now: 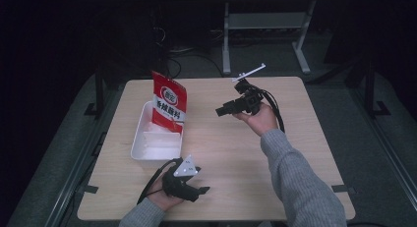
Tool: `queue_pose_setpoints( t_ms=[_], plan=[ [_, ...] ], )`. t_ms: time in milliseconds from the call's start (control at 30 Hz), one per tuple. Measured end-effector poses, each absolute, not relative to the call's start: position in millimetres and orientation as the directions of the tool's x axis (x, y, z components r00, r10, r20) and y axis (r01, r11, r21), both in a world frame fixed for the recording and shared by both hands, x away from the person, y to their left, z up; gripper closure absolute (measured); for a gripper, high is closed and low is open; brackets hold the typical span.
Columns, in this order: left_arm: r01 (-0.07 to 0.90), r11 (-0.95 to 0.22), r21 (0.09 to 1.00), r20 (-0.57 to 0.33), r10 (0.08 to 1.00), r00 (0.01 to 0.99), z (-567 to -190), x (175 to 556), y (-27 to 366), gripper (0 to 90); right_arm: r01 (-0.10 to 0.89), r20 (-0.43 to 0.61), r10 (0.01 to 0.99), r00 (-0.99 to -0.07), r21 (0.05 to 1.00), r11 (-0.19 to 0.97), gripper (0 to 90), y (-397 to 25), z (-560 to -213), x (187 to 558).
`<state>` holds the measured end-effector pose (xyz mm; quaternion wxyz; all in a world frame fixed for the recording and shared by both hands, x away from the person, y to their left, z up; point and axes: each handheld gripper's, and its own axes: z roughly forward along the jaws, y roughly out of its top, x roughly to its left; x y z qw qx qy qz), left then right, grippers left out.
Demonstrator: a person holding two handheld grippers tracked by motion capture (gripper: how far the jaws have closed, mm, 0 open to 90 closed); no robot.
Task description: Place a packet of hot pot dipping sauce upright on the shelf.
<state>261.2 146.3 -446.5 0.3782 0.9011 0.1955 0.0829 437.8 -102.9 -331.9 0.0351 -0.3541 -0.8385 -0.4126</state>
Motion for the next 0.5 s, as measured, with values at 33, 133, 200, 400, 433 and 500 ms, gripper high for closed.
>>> queue_pose_setpoints(
  t_ms=[33,133,200,400,433,500],
  plan=[
    [0.291,-0.637,0.714,0.001,0.416,0.909,-446,261,146,28.6,0.623,0.351,0.566,-0.746,0.669,0.406,48.7,-105,-332,437],
    [0.292,-0.639,0.712,0.002,0.418,0.909,-446,262,147,28.5,0.628,0.355,0.569,-0.742,0.666,0.403,48.6,-110,-333,434],
    [0.294,-0.637,0.713,0.001,0.421,0.907,-446,262,148,28.5,0.628,0.354,0.572,-0.740,0.668,0.399,48.6,-115,-334,432],
    [0.297,-0.639,0.709,0.001,0.422,0.906,-446,262,148,28.5,0.633,0.357,0.578,-0.734,0.669,0.390,48.3,-126,-338,426],
    [0.297,-0.639,0.709,0.001,0.422,0.906,-446,262,148,28.5,0.634,0.357,0.580,-0.732,0.668,0.390,48.3,-127,-339,425],
    [0.296,-0.641,0.708,0.003,0.422,0.906,-447,261,148,28.5,0.637,0.360,0.582,-0.729,0.667,0.386,48.1,-131,-341,423]
  ],
)
